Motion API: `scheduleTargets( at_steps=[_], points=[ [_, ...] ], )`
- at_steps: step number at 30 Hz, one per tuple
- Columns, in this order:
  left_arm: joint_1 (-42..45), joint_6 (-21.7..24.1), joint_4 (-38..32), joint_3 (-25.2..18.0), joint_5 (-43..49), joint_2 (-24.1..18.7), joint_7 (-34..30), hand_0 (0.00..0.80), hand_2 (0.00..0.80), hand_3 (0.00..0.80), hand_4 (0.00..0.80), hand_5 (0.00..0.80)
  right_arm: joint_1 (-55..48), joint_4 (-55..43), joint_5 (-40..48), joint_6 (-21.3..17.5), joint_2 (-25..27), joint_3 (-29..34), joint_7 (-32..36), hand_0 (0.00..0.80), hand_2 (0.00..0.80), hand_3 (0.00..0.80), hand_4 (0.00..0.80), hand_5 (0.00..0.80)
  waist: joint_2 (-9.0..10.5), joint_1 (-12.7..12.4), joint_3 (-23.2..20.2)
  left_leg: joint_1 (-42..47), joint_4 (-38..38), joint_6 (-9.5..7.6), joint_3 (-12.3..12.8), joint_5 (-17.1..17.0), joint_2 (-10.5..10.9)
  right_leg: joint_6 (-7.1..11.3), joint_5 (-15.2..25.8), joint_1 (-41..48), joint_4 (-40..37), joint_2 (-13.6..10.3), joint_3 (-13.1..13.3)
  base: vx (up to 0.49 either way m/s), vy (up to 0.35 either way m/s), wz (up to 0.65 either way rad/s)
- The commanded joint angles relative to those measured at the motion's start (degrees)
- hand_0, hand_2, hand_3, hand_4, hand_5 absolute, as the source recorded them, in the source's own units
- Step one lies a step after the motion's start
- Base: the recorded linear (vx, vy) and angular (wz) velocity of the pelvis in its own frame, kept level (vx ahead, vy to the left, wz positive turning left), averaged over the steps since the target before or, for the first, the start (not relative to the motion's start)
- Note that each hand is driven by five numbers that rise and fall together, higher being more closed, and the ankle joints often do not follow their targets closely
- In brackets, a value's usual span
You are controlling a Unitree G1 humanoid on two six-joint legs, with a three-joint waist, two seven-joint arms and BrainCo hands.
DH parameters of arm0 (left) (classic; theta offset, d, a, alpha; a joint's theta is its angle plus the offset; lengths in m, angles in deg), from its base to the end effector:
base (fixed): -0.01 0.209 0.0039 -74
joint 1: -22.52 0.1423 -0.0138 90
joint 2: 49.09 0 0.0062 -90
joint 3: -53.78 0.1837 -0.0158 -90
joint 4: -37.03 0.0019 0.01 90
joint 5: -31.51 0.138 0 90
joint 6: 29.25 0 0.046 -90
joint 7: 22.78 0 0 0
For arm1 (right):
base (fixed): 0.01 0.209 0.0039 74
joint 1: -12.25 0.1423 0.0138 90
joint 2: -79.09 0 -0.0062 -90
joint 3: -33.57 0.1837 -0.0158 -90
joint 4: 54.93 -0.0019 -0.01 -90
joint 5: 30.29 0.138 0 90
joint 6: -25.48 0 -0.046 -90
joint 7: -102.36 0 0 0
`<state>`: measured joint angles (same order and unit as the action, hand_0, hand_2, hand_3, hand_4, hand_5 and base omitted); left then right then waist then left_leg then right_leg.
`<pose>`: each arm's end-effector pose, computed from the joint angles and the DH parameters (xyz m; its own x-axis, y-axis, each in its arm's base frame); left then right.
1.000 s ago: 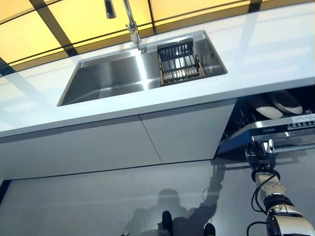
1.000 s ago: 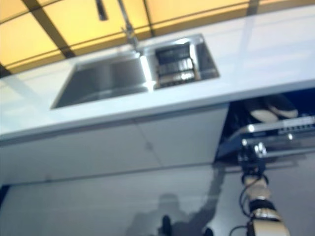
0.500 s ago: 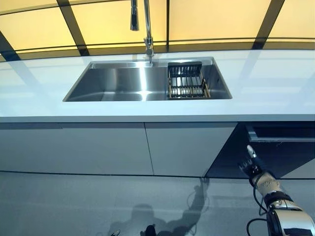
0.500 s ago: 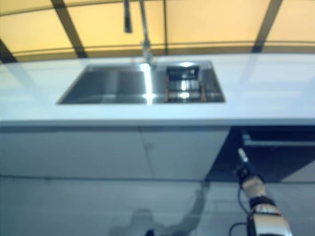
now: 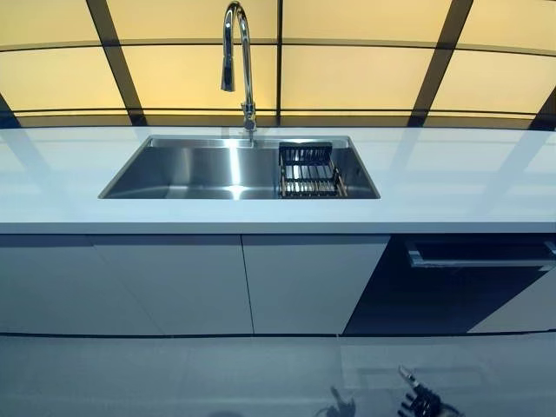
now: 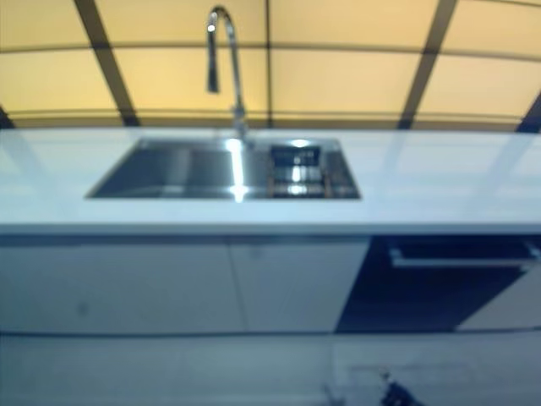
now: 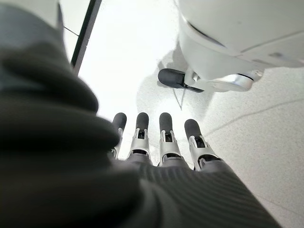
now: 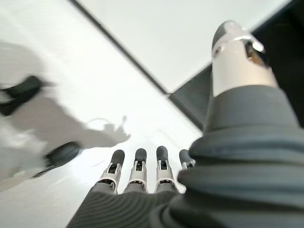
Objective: Take plates into dishwasher
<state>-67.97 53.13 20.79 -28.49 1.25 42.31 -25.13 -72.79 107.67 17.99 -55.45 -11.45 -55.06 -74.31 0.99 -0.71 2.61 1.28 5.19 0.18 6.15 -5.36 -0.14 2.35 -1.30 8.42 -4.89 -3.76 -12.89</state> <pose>0.0590 0.2303 -0.1176 0.1798 0.1235 -0.9759 -0.3546 0.9335 0.0528 0.0929 -0.2395 -0.1079 0.3218 -0.1039 -0.9411 0.6878 0.7088 0.1569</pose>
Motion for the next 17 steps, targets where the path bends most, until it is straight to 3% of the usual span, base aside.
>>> scheduleTargets(
  at_steps=[1,4,9,12,17],
  points=[
    [-2.9,-0.2,4.8,-1.2,0.0,2.3,0.9,0.000,0.000,0.000,0.000,0.000,2.7,2.7,-1.8,-0.7,-2.5,-0.8,2.2,0.000,0.000,0.000,0.000,0.000,-0.57,-0.4,0.5,4.9,-0.2,-3.25,0.9,8.1,2.9,0.51,2.9,-2.9,-0.1,1.4,1.9,0.000,0.000,0.00],
    [-2.4,-0.9,5.4,-1.2,-0.4,3.0,0.7,0.000,0.000,0.000,0.000,0.000,1.3,3.4,-0.6,-0.8,-4.6,-1.5,2.7,0.000,0.000,0.000,0.000,0.000,-0.75,-0.2,0.2,4.9,-0.2,-3.35,0.9,8.0,3.0,0.58,2.9,-2.9,-0.1,1.3,1.7,0.000,0.000,0.00],
    [-1.9,-2.2,5.8,-0.4,1.0,5.1,-0.3,0.000,0.000,0.000,0.000,0.000,-0.2,4.1,-8.0,-0.7,-7.7,-4.5,3.6,0.000,0.000,0.000,0.000,0.000,-1.27,0.0,-0.3,5.2,-0.2,-3.59,1.3,8.3,3.1,0.61,2.6,-2.6,-0.1,1.1,1.3,0.000,0.000,0.00],
    [-1.9,-2.4,5.3,1.3,2.1,5.7,-0.3,0.000,0.000,0.000,0.000,0.000,0.0,3.4,-12.7,-0.9,-8.1,-7.6,3.4,0.000,0.000,0.000,0.000,0.000,-1.36,-0.1,-0.3,5.3,-0.2,-3.66,1.3,8.4,3.0,0.58,2.4,-2.4,-0.1,1.1,0.8,0.000,0.000,0.00],
    [-1.8,-2.1,4.2,3.7,6.0,5.4,0.0,0.000,0.000,0.000,0.000,0.000,0.3,2.7,-11.7,-0.1,-7.6,-9.3,2.1,0.000,0.000,0.000,0.000,0.000,-1.14,-0.2,-0.4,5.5,-0.2,-3.66,1.1,8.4,3.1,0.50,2.2,-2.0,-0.1,1.1,0.5,0.000,0.000,0.00]
  ],
)
